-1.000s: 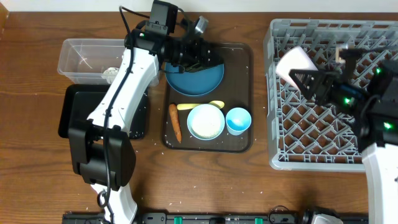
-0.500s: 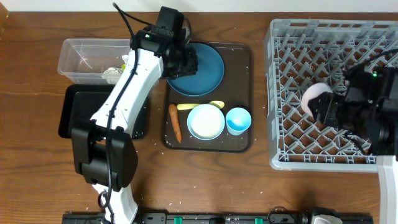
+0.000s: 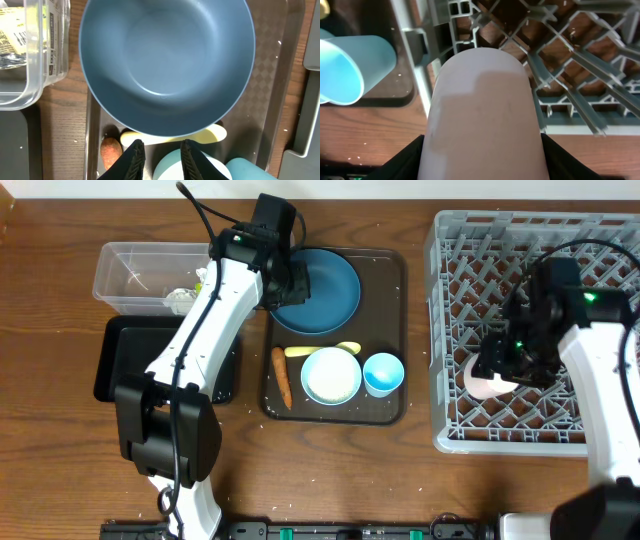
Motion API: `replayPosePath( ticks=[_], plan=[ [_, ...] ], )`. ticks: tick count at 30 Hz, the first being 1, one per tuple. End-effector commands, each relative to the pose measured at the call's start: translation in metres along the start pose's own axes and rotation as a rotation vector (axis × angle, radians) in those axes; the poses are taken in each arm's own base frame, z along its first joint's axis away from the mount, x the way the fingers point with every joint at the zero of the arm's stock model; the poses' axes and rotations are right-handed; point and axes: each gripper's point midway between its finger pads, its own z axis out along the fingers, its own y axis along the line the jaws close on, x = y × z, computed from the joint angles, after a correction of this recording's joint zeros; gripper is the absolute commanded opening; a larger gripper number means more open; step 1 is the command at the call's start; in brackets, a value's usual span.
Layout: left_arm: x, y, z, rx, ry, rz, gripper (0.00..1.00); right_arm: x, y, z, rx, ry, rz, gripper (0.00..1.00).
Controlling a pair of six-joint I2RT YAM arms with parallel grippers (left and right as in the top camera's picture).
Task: Sort waste into correct bins and load items into the dishwasher rack
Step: 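Lower the pink cup into the dish rack and open the right gripper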
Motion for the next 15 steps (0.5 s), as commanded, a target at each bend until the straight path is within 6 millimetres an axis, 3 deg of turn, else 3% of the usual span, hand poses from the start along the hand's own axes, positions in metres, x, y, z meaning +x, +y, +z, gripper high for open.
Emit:
replayPosePath(
  ticks=[1, 13, 15],
  plan=[
    [0.002, 0.005, 0.002, -0.027, 0.002, 0.001, 0.27, -0.006, 0.008, 0.014, 0.003, 0.037, -0.056, 0.5],
    [0.006, 0.007, 0.002, -0.036, 0.022, -0.001, 0.27, -0.019, 0.006, 0.059, 0.015, 0.14, -0.061, 0.54],
    [0.007, 0.007, 0.002, -0.036, 0.022, -0.001, 0.27, -0.019, 0.005, 0.063, 0.017, 0.157, -0.059, 0.59]
  ],
)
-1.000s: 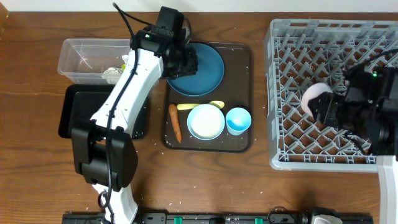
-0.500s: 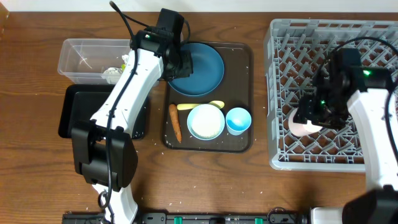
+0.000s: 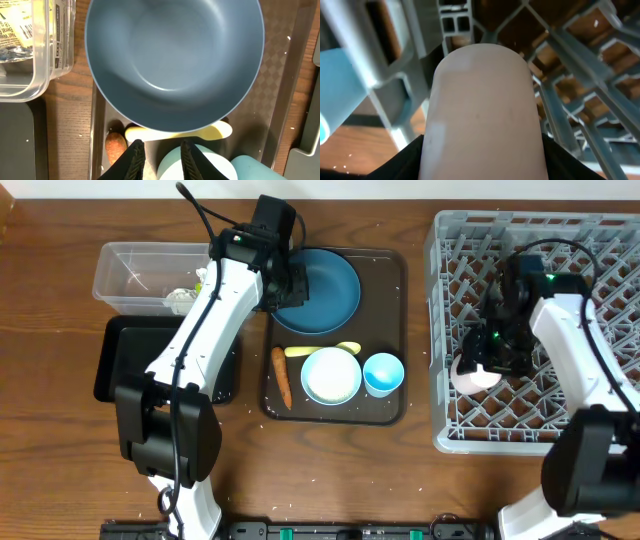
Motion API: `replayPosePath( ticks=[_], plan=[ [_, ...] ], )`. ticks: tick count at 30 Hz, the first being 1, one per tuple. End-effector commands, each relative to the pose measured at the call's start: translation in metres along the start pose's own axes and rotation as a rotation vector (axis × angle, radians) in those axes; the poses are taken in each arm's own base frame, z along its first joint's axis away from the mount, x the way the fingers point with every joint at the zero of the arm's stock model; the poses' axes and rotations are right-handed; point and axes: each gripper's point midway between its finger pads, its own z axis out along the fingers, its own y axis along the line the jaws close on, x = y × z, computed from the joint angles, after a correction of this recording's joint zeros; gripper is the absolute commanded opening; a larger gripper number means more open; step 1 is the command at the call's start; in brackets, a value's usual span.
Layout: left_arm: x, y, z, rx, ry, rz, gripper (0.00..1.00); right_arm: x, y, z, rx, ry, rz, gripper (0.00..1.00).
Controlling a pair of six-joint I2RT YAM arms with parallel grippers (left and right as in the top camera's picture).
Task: Sort waste into correct bins and load items into the dishwasher rack
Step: 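Lower the pink cup into the dish rack and open the right gripper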
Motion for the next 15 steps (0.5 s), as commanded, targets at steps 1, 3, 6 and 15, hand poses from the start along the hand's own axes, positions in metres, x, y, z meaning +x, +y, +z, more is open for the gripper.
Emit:
replayPosePath(
  ticks=[1, 3, 6, 15],
  plan=[
    [0.002, 0.003, 0.002, -0.016, 0.004, 0.001, 0.27, 0.003, 0.003, 0.009, 0.004, 0.049, -0.02, 0.66],
    [0.002, 0.003, 0.002, -0.016, 0.004, 0.001, 0.27, 0.004, 0.002, 0.01, 0.004, 0.056, -0.019, 0.81],
    [0.002, 0.003, 0.002, -0.015, 0.004, 0.004, 0.27, 0.003, 0.003, 0.008, 0.003, 0.048, -0.019, 0.97],
    [0.02, -0.021, -0.011, 0.054, 0.04, 0.166, 0.27, -0.006, 0.015, -0.048, -0.038, -0.122, -0.043, 0.99]
  ],
)
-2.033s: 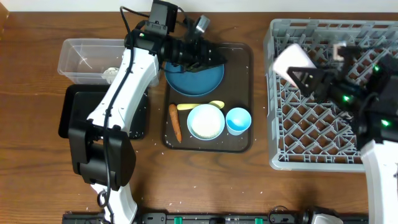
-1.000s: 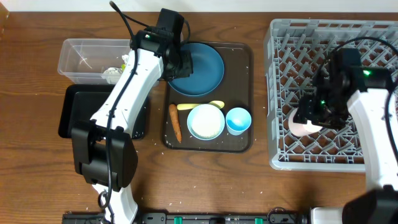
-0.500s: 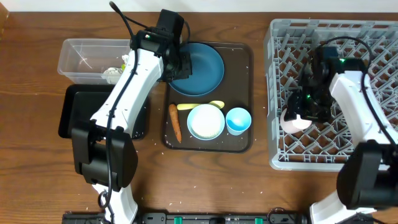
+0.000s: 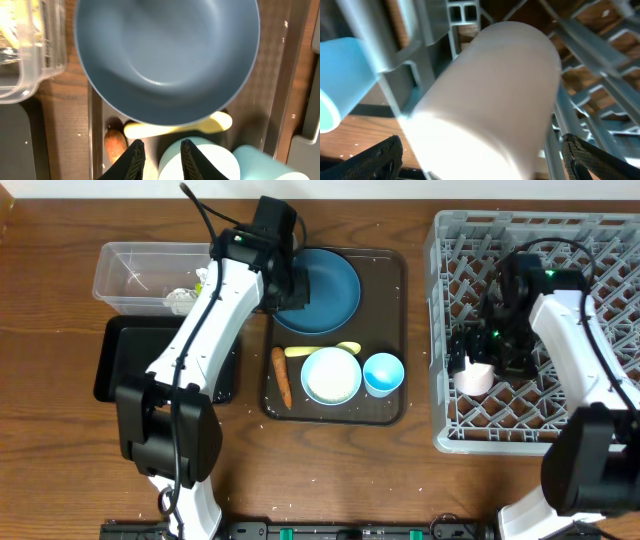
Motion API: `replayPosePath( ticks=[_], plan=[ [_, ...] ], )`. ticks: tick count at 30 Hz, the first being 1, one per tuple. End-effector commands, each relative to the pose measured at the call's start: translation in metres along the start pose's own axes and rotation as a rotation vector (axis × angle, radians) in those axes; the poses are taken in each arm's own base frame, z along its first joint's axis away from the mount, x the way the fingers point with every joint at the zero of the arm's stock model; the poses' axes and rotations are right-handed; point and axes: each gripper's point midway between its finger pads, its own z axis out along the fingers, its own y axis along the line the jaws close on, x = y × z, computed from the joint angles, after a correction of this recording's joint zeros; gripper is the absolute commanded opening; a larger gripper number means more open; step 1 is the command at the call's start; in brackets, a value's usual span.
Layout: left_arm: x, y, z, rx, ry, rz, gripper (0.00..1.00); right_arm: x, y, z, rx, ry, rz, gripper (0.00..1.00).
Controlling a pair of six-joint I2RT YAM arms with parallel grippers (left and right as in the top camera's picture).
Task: Sort waste into correct bins and load items into the dishwasher rack
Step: 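Lower the pink cup into the dish rack and open the right gripper, then reach the left gripper to the light blue cup and grasp it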
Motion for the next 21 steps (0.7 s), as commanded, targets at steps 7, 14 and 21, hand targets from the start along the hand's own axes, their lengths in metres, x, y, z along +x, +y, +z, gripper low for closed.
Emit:
replayPosePath(
  ticks=[7, 14, 21],
  plan=[
    [0.05, -0.07, -0.008, 0.064, 0.064, 0.328, 0.39, -0.016, 0.019, -0.102, -0.028, -0.379, -0.071, 0.99],
    [0.098, -0.107, 0.018, 0.045, 0.15, 0.504, 0.48, -0.013, 0.015, -0.112, -0.015, -0.414, -0.065, 0.99],
    [0.108, -0.111, 0.049, 0.018, 0.201, 0.416, 0.49, -0.013, 0.015, -0.112, -0.014, -0.416, -0.073, 0.99]
  ],
)
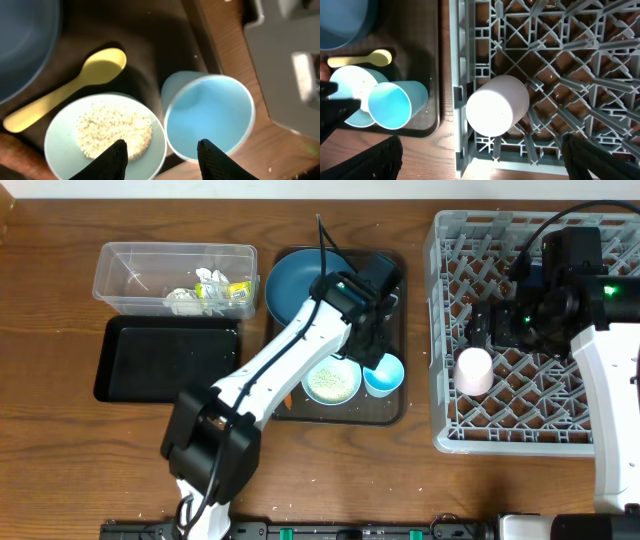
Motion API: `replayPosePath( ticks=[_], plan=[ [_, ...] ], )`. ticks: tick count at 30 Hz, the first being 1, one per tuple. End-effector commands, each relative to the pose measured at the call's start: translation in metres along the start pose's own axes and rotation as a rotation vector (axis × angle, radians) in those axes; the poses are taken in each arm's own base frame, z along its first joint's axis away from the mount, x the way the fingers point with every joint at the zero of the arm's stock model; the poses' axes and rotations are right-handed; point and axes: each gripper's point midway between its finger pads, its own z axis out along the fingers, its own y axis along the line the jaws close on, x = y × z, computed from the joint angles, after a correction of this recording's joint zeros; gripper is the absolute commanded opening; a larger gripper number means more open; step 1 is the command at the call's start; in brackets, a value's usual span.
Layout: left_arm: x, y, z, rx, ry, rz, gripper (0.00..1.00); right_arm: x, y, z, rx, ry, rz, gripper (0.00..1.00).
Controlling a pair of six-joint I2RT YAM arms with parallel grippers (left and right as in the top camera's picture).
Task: Sort waste into correct bins and load items into the dishwasher rack
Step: 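Reach the left gripper to the light blue cup and grasp it, then lift the light blue cup toward the right gripper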
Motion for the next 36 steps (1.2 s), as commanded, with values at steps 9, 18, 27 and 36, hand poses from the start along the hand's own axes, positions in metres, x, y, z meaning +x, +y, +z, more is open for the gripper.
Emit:
replayPosePath(
  ticks=[9, 18, 27, 36],
  plan=[
    [0.009, 0.012, 0.045, -0.039, 0.095, -0.112, 0.31, -0.002, -0.002, -0.001, 0.008, -0.008, -0.016, 0.99],
    [-0.003, 0.012, 0.028, -0.017, 0.048, -0.153, 0.06, -0.005, 0.0, -0.001, -0.001, -0.019, -0.014, 0.99],
    [-0.024, 0.021, -0.067, 0.303, -0.099, -0.241, 0.06, -0.029, 0.048, -0.009, -0.271, -0.121, -0.101, 0.99],
    [-0.035, 0.042, -0.163, 0.834, -0.258, -0.25, 0.06, -0.058, 0.137, -0.062, -0.775, -0.366, -0.413, 0.99]
  ],
)
